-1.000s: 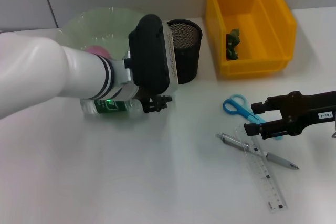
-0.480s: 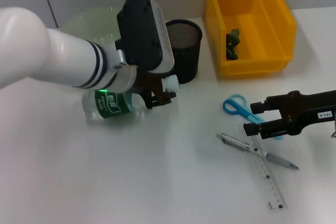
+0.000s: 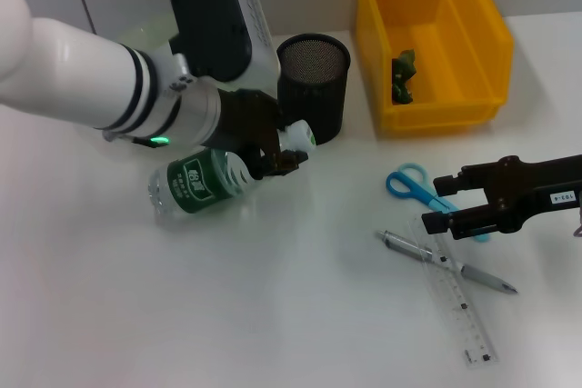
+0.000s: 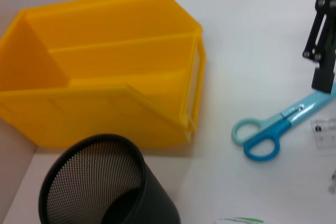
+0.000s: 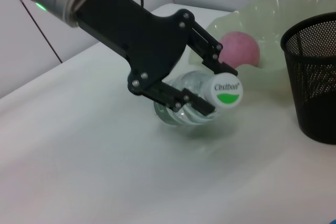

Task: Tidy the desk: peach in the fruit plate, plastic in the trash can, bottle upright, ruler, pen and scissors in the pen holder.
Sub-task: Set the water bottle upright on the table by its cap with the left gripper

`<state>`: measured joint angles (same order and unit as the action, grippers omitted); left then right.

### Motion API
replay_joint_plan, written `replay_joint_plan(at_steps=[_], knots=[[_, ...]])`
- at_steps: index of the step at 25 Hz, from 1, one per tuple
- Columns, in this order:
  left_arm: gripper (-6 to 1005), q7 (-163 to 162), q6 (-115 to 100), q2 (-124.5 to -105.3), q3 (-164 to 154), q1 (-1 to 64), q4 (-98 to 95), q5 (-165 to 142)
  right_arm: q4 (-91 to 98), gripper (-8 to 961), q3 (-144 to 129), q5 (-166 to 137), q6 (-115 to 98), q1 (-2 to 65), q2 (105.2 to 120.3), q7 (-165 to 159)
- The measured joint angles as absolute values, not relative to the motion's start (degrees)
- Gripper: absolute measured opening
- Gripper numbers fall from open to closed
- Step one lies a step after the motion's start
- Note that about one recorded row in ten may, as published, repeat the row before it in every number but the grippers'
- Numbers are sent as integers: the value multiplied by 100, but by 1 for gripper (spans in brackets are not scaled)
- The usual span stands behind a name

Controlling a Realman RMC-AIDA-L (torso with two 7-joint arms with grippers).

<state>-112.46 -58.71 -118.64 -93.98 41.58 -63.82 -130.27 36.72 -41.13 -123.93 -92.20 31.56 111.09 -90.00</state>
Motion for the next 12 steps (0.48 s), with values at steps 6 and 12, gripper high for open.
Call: replay_joint_plan(at_steps=[6,12], knots=[[445,-11238,-6228,-11856,-9078,4139,-6562,-12839,3665,775,-4113,-12393,-9220,3155,11101,-9000],[446,-11227,-6531,-11857,-8772,4139,-6634,-12641,3675,775,-4113,-12393,-9220,3139,11100,-8999]])
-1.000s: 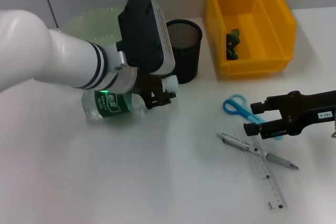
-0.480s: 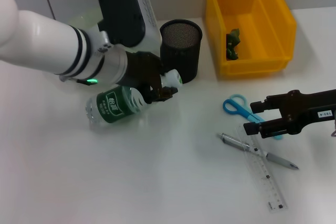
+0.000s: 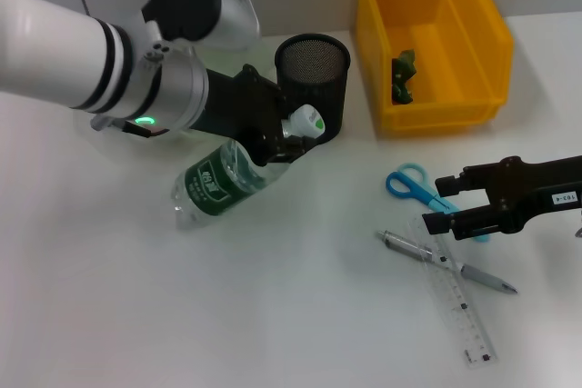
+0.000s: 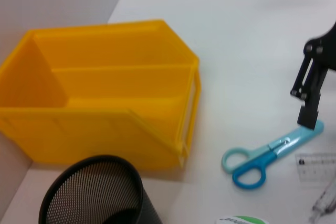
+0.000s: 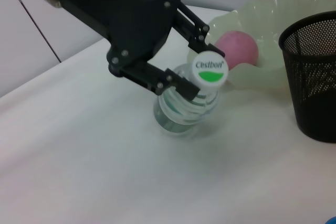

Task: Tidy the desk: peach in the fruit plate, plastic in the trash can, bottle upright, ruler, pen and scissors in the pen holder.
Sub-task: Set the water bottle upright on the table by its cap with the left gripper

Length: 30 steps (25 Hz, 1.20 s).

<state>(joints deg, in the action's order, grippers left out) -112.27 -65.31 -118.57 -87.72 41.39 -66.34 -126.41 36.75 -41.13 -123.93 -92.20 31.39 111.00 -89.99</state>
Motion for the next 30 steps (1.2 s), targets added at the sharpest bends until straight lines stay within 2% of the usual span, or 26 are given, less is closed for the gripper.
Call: replay_joint_plan(at_steps=[30], knots=[[444,-10715,-7595,-11838,-7196,4020,-6577,-11703,3656,775,-4104,-12390,-9164,3148,11100,-8982]])
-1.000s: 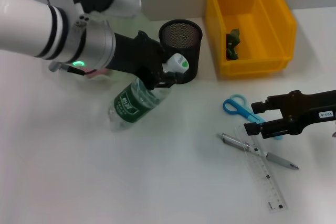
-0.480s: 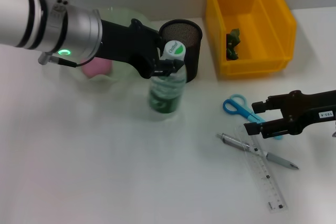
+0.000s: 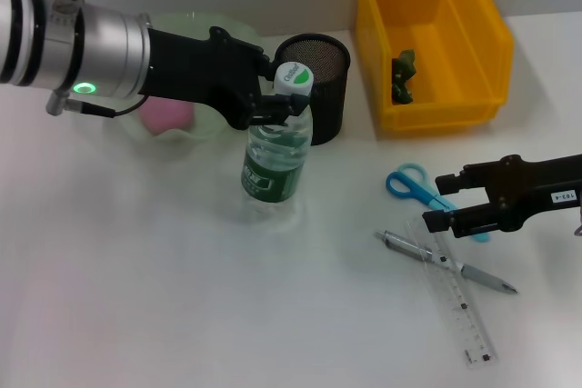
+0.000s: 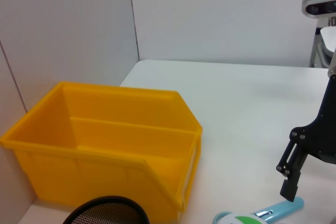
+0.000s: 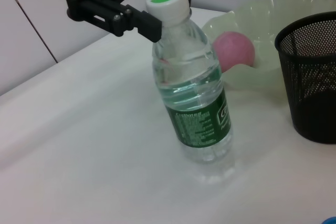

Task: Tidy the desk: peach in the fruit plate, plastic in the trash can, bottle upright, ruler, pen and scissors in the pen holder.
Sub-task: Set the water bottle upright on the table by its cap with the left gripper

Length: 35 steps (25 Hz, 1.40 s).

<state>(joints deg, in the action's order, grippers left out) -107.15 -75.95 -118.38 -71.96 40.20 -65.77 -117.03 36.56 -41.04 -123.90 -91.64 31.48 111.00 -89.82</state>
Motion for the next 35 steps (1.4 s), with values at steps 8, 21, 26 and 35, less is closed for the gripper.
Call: replay_joint_plan(at_steps=[8,21,26,35], knots=[[445,-10713,-8078,-11832,-6646,3977,-6574,-11697,3658,776,-4104,-12383,-9170,3154,11100,-8983],[446,-10662,-8723,-11727,-5997,3707,-6568,-11732,3647,776,-4104,-12383,-9184,3132,11120,-8956],[447,-10605,-8728,-11672,-5799,3524,-6607,-11725,3675,776,-4104,-12383,-9211,3122,11135,-8936],[448,-10533,-8713,-11587,-5524,3301,-6596,-11727,3692,776,-4085,-12233,-9221,3059,11209,-8567]])
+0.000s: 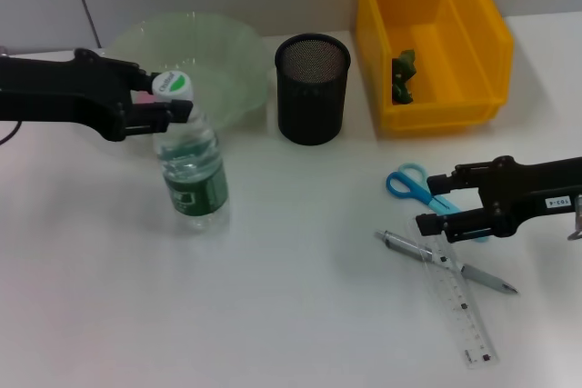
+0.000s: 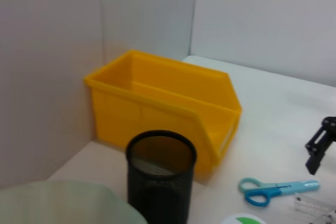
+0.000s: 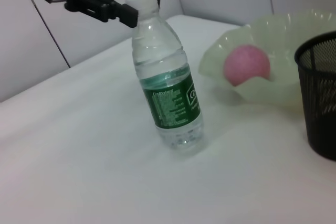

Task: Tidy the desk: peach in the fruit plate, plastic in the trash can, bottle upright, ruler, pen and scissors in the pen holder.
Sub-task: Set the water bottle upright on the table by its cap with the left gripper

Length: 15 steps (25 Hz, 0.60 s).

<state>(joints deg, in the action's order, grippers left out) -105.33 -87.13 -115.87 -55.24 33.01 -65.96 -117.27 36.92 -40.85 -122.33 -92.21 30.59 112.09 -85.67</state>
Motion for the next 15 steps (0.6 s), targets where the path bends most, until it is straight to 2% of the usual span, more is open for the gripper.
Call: replay_joint_plan(at_steps=[4,15], knots=[[448,-10493,-8738,-11591,-5353,3248,-6575,-11732,3694,776,-4019,-12139,-9220,2989,11288,-8280],[450,-10489,-8714,-11532,-5121,3115,-6574,-11733,3651,776,-3972,-12088,-9220,2935,11326,-8090]])
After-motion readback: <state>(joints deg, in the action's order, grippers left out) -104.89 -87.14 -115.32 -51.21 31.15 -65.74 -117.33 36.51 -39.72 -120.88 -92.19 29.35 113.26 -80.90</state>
